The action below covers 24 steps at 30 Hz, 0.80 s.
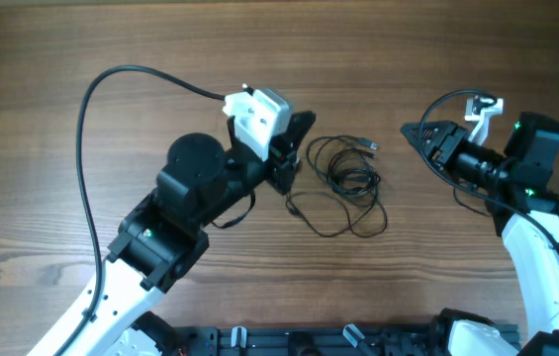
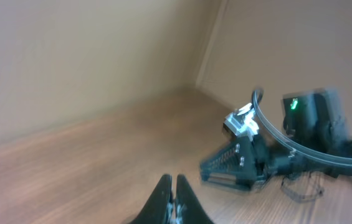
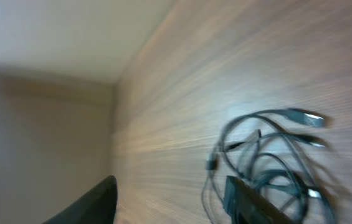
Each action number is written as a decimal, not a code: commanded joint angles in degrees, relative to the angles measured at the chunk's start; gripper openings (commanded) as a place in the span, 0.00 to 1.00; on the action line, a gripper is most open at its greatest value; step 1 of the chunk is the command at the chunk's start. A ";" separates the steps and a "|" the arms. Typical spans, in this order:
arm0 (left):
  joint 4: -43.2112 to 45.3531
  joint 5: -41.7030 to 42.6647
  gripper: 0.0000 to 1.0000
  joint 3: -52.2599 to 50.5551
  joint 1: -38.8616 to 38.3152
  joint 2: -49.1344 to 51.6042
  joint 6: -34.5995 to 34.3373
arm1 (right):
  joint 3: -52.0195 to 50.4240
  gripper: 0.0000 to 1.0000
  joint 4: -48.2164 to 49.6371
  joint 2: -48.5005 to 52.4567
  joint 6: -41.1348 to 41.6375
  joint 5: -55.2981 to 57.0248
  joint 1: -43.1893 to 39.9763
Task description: Untangle cables
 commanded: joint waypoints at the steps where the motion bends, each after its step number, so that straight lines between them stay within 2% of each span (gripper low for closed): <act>1: -8.59 -0.42 0.04 -0.04 0.26 1.90 -0.33 | 0.37 0.60 -2.01 -0.24 -3.85 7.85 0.24; 3: -12.35 -0.42 0.20 -0.04 0.20 3.63 -2.45 | 0.37 0.60 -4.90 -0.24 -4.92 9.68 0.31; 4: -12.96 -0.42 0.52 -0.04 0.20 6.54 -6.86 | 0.37 0.59 -9.88 -0.24 -4.31 13.90 1.90; 5: -12.72 -0.44 0.61 -0.04 0.20 8.20 -8.66 | 0.37 0.59 -11.80 -0.24 -4.31 15.19 3.43; 6: -12.26 -0.44 0.65 -0.04 0.20 10.08 -10.49 | 0.33 0.58 -12.96 -0.24 -4.26 16.28 4.98; 7: -11.61 -0.44 0.66 -0.04 0.22 11.96 -11.74 | 0.26 0.56 -14.56 -0.17 -2.27 19.15 7.78; 9: -9.49 -0.44 0.75 -0.04 0.22 15.37 -13.86 | 0.26 0.48 -17.57 1.01 3.56 24.59 12.90; 12: -8.37 -0.68 0.80 -0.04 0.22 17.29 -18.32 | 0.26 0.44 -16.96 6.78 6.67 25.53 17.62; 16: -9.42 -2.80 0.80 -0.04 0.22 17.35 -18.43 | 0.26 0.35 -10.91 14.62 7.76 21.14 18.56; 18: -11.26 -6.91 0.81 -0.04 0.52 17.35 -21.75 | 0.26 0.23 -7.45 17.49 7.72 20.20 18.56; 20: -12.15 -6.82 0.82 -0.04 0.63 17.40 -23.85 | 0.28 0.04 -4.66 18.14 7.72 19.98 18.56; 22: -14.82 -6.78 0.71 -0.04 0.52 17.68 -25.24 | 0.28 0.04 0.98 18.14 7.74 15.58 18.53; 23: -15.80 -6.73 0.69 -0.04 0.52 17.81 -27.41 | 0.28 0.04 2.32 18.12 7.74 13.88 18.53; 24: -16.22 -6.10 0.71 -0.04 0.46 18.34 -30.12 | 0.28 0.05 4.39 18.12 7.78 11.85 18.53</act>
